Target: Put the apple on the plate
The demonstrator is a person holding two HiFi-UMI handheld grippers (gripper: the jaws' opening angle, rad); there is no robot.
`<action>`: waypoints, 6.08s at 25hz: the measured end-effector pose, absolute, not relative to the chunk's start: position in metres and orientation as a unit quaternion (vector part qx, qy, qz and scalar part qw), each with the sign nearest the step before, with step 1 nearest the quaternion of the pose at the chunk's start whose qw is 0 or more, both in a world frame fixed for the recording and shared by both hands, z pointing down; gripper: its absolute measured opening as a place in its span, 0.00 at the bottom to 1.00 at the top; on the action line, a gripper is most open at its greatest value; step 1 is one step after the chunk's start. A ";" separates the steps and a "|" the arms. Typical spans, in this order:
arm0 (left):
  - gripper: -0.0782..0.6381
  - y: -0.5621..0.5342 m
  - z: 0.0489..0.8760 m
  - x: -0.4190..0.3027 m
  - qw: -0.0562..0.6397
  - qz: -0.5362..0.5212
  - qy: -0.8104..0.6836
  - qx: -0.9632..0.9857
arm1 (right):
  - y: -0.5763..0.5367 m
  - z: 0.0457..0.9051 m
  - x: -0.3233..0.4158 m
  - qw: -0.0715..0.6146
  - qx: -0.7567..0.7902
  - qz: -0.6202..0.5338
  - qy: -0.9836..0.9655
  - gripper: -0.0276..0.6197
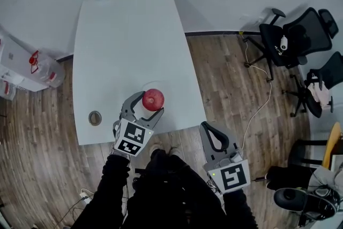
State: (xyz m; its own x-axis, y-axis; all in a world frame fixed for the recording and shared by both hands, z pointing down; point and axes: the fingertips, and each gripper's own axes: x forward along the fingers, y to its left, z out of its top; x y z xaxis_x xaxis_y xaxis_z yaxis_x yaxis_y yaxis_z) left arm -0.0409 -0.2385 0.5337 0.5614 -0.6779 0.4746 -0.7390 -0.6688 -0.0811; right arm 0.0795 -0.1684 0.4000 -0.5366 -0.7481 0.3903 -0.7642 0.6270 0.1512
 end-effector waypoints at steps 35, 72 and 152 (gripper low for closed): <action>0.59 -0.265 0.627 -0.023 0.090 0.319 -0.369 0.868 | -0.148 0.420 0.099 0.246 0.447 0.054 -0.858 0.11; 0.21 -0.237 0.539 -0.047 0.098 0.213 -0.460 0.857 | -0.147 0.403 0.080 0.217 0.394 0.019 -0.893 0.11; 0.13 -0.135 0.374 -0.099 0.000 0.159 -0.543 0.825 | -0.153 0.356 0.020 0.182 0.321 -0.060 -0.927 0.10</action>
State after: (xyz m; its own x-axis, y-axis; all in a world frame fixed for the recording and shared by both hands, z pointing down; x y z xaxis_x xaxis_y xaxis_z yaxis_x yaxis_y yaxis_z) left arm -0.0989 -0.1347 0.3742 0.3602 -0.8952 0.2626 -0.8951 -0.4109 -0.1730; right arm 0.0205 -0.1527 0.3564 -0.7267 -0.6182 0.2996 -0.5742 0.7860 0.2291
